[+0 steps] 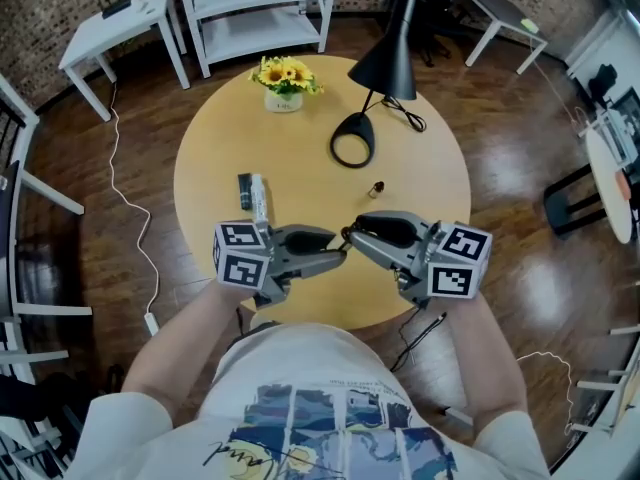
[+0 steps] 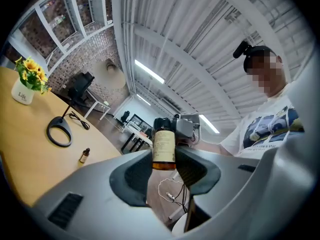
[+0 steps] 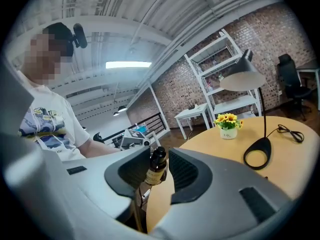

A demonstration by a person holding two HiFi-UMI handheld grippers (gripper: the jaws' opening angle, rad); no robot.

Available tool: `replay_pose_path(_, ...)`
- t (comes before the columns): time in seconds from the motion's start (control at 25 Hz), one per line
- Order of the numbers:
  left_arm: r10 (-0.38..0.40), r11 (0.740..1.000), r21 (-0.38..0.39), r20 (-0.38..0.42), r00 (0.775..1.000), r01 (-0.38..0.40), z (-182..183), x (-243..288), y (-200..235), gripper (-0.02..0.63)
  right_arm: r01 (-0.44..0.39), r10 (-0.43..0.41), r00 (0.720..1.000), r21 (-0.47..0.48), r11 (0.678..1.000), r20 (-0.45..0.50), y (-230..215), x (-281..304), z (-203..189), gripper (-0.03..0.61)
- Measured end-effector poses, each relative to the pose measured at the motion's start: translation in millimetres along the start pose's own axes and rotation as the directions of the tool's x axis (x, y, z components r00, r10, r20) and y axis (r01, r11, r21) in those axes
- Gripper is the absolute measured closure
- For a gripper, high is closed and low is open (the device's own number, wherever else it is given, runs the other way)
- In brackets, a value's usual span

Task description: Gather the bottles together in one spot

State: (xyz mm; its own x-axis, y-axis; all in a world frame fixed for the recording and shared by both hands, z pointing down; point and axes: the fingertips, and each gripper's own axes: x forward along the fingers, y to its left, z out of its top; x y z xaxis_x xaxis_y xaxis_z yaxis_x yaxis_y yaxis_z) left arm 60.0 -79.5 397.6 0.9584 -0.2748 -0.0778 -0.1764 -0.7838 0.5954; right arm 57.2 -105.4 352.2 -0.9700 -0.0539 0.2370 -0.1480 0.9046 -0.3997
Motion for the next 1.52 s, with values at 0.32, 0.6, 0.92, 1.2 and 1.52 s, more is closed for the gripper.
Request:
replay_pose_path(0.32,-0.062,0.998,-0.024,-0.021,0.998,0.061,-2.4,2.8,0.5,0.465,-0.006,0.004,1.000,0.075,0.997,0.030,1.1,-0.3,-1.3,0.509)
replay_pose_path(0.6,0.072,0.997,0.003,-0.048,0.996,-0.072,-4.3,-9.3,25.8,0.445,0.154,-0.159,0.985,0.079,0.985,0.064,-17.4,3.1,-3.0,0.511)
replay_pose_path(0.92,0.356,0.933,0.142,-0.214,0.910,-0.332,-26.1,-53.7,74.7,0.445,0.473,-0.477,0.878,0.079,0.877,0.039,-82.2,3.1,-26.6,0.511)
replay_pose_path(1.2,0.406,0.914,0.098,-0.255,0.877,-0.394,-41.8,-83.8,77.6,0.445,0.675,-0.675,0.738,-0.011,0.738,0.007,-147.7,11.1,-64.8,0.511)
replay_pose_path(1.52,0.435,0.895,0.050,-0.324,0.840,-0.444,-62.7,-123.1,82.8,0.446,0.787,-0.790,0.613,-0.093,0.609,0.012,-248.1,35.9,-105.3,0.511)
